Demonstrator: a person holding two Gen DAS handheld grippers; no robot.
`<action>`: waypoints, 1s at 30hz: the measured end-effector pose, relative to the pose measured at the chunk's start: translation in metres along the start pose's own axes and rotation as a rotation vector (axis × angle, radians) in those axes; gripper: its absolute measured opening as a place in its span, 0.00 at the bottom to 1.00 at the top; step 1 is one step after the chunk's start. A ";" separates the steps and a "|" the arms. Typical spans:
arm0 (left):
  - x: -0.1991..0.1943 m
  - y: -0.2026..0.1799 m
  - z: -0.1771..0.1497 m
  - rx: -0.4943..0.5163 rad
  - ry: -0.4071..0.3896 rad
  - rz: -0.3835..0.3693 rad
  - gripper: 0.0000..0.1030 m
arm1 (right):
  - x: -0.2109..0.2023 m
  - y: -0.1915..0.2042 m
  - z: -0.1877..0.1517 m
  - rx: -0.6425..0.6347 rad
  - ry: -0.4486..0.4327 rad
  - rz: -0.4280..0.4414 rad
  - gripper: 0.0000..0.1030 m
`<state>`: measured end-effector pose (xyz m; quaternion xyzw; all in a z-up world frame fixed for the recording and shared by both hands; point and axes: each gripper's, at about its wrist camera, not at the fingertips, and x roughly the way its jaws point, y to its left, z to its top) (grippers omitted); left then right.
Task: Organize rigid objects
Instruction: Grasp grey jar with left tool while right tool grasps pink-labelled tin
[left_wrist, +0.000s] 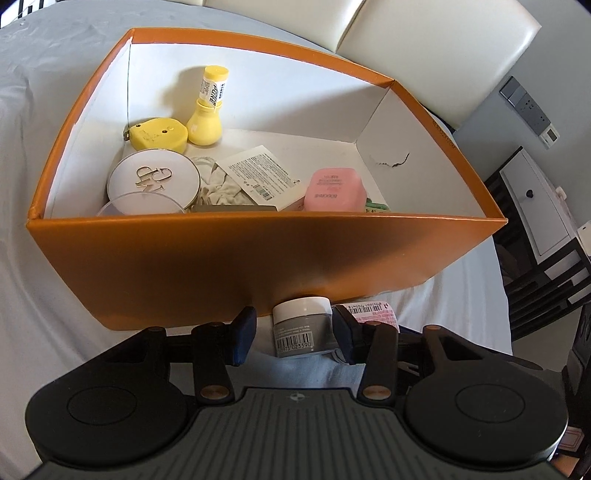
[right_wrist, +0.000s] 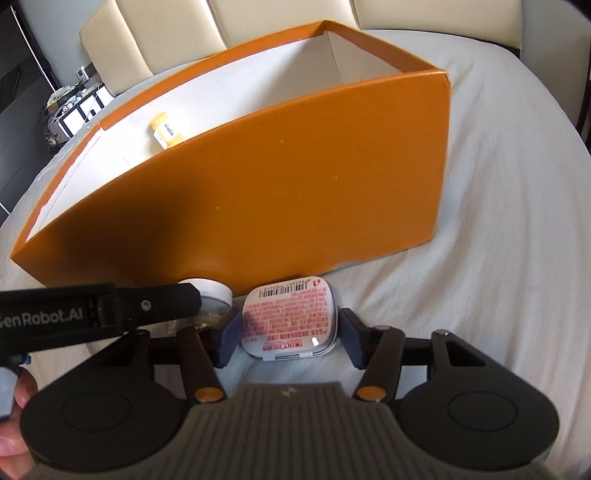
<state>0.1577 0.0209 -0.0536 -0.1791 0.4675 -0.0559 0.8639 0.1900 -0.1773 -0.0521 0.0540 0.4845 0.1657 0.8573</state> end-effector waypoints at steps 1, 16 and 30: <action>0.001 -0.001 0.000 0.004 0.002 0.006 0.53 | 0.000 -0.001 0.000 0.007 -0.001 0.000 0.49; 0.022 -0.011 0.000 0.005 0.042 0.057 0.58 | -0.011 0.004 -0.005 -0.026 0.004 -0.051 0.49; 0.015 0.011 -0.002 -0.118 0.075 0.142 0.53 | 0.008 0.008 -0.002 -0.056 0.021 -0.017 0.66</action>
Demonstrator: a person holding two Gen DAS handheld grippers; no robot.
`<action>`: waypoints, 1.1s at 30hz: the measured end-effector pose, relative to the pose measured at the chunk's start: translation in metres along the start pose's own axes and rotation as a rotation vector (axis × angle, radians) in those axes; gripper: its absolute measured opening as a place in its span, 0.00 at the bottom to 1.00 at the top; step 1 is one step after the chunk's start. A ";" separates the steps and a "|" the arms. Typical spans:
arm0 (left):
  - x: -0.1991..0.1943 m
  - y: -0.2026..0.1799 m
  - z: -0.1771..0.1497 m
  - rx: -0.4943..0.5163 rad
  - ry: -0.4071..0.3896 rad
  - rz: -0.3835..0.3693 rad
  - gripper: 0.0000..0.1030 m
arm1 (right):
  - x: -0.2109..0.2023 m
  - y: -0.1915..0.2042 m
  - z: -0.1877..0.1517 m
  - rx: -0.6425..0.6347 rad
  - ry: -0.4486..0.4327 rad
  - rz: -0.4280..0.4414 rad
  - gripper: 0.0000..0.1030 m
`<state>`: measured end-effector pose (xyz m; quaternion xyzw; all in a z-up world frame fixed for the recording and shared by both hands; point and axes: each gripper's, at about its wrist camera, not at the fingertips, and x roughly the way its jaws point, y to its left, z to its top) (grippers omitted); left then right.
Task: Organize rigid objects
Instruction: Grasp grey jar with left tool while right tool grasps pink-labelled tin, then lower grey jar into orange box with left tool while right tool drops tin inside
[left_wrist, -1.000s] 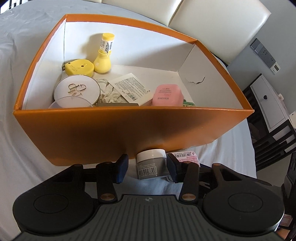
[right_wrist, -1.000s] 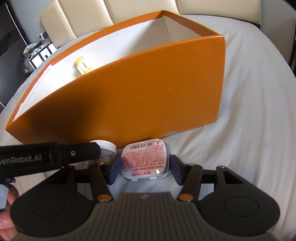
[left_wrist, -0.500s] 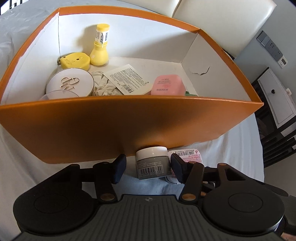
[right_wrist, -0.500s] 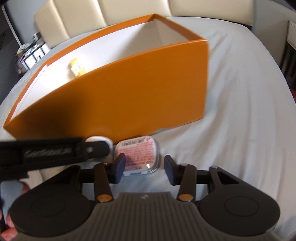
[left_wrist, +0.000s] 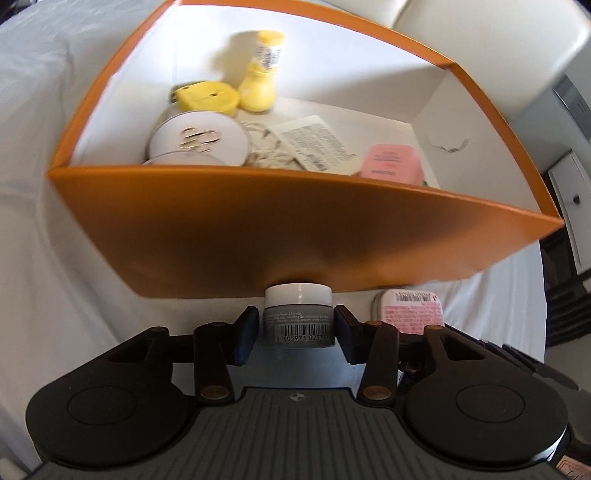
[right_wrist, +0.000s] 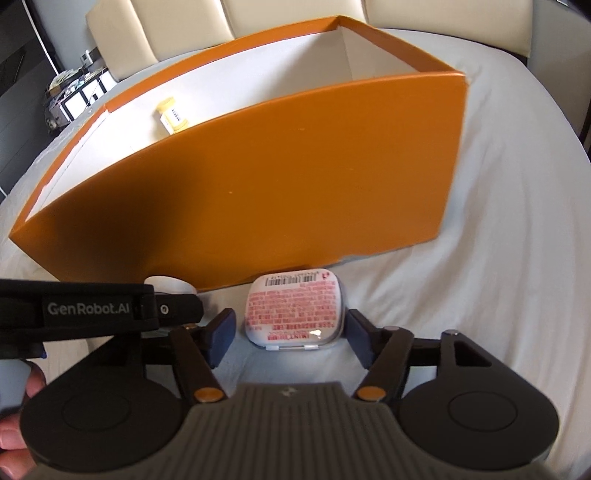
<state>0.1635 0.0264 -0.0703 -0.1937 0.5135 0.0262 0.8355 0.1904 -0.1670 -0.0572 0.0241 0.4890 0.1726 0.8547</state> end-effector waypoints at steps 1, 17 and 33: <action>0.000 0.001 0.000 -0.013 -0.003 -0.001 0.53 | 0.002 0.001 0.000 -0.002 -0.003 -0.004 0.66; -0.018 -0.002 -0.008 0.086 -0.061 -0.020 0.45 | -0.008 0.001 -0.009 -0.017 -0.037 -0.017 0.58; -0.098 -0.025 -0.008 0.202 -0.192 -0.229 0.45 | -0.106 -0.005 -0.017 -0.074 -0.258 -0.003 0.58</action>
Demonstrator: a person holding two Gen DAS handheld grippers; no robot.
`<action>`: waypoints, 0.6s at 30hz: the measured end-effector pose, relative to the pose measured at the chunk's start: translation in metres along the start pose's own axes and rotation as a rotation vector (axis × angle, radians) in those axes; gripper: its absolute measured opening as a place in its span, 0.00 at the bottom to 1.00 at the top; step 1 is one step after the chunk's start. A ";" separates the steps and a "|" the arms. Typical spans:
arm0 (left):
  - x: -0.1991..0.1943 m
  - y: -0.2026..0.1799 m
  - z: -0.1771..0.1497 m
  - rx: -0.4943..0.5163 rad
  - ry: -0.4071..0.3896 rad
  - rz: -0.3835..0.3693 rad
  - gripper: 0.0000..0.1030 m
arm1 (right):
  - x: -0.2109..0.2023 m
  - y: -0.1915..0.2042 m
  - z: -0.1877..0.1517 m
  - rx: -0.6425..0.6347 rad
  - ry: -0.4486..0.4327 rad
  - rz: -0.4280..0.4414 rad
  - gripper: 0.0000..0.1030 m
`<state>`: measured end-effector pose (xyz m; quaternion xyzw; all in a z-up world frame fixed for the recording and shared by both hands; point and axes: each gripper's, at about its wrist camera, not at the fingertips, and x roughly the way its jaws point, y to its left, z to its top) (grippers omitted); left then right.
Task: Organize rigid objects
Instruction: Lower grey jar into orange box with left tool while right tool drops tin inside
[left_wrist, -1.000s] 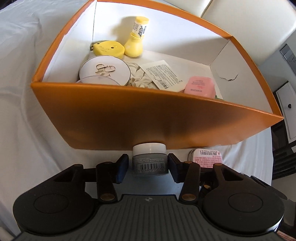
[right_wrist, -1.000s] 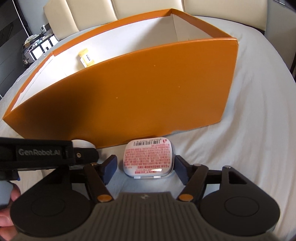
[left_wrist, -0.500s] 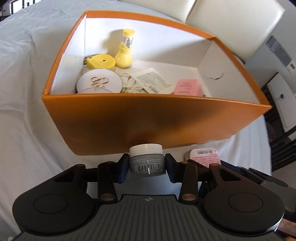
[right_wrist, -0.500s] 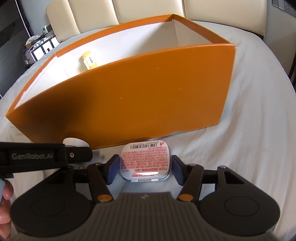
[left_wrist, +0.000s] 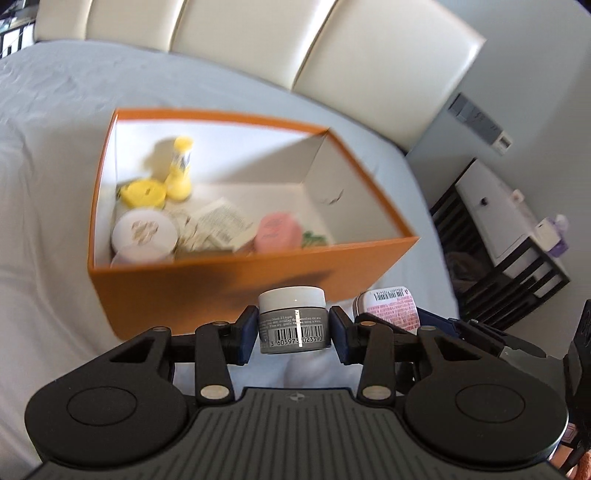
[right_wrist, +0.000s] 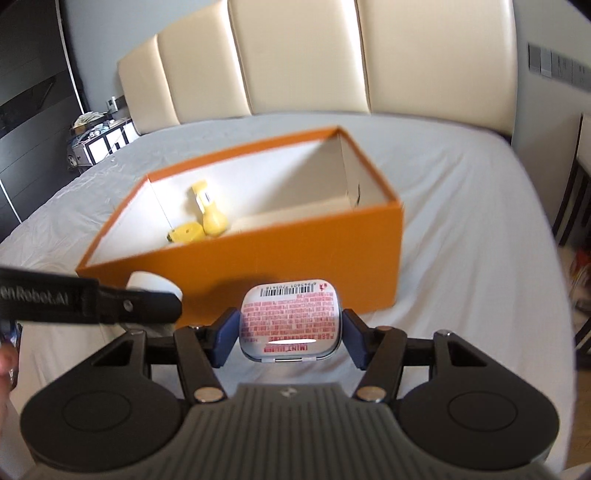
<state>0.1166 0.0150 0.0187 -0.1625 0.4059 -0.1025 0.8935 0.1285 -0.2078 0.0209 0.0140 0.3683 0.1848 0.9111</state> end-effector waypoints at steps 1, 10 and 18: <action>-0.003 -0.004 0.004 0.008 -0.011 -0.007 0.45 | -0.006 -0.002 0.005 -0.007 -0.010 0.005 0.58; -0.005 -0.010 0.069 0.015 -0.071 0.027 0.45 | -0.034 -0.001 0.072 -0.091 -0.078 0.037 0.58; 0.026 -0.008 0.128 0.020 -0.136 0.034 0.45 | -0.008 0.004 0.130 -0.166 -0.053 0.010 0.58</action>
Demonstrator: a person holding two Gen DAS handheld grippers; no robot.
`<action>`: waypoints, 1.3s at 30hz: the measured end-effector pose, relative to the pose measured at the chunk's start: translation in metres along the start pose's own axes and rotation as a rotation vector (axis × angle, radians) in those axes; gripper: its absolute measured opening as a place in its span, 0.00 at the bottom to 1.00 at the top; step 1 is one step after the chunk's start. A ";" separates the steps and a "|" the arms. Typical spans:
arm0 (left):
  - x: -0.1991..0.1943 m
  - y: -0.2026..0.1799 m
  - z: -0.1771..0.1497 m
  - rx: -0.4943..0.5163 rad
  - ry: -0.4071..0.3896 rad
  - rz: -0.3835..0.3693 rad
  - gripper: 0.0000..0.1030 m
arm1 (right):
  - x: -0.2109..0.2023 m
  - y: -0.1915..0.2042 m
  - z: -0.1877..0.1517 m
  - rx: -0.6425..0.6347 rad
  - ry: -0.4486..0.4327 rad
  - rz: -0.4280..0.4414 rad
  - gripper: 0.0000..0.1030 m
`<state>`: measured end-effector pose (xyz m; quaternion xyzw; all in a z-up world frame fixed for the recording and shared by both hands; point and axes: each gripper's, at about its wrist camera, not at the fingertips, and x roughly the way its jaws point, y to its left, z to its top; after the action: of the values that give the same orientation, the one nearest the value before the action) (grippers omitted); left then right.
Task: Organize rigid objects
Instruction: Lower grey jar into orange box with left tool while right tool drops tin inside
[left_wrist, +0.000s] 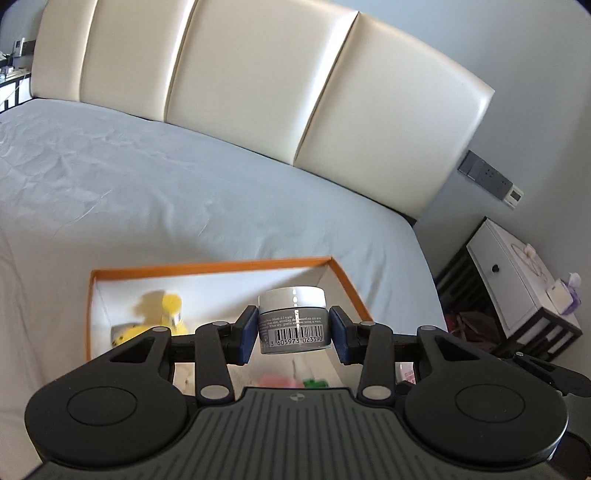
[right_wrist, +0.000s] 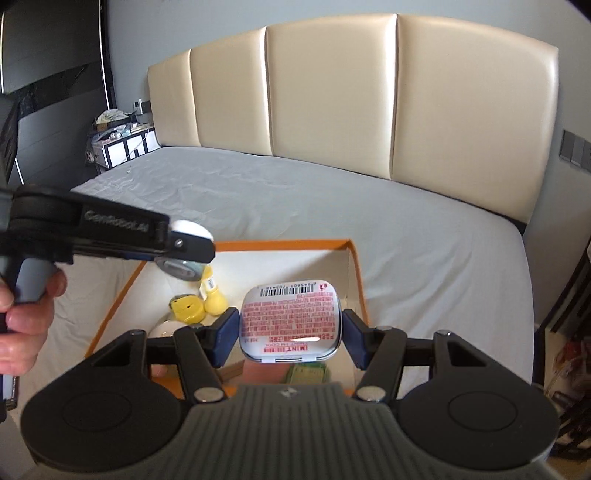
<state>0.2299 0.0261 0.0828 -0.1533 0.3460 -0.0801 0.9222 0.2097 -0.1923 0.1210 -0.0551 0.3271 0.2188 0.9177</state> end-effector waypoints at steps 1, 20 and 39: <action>0.006 0.004 0.001 -0.014 -0.001 -0.010 0.45 | 0.006 0.001 0.006 -0.019 0.001 -0.006 0.58; 0.070 0.096 -0.005 -0.194 0.087 0.059 0.45 | 0.185 0.032 0.042 -0.164 0.337 0.012 0.58; 0.091 0.089 -0.011 -0.170 0.168 0.057 0.45 | 0.241 0.030 0.023 -0.113 0.563 -0.034 0.58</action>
<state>0.2941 0.0844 -0.0107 -0.2137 0.4317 -0.0368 0.8755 0.3763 -0.0720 -0.0102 -0.1702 0.5554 0.1973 0.7897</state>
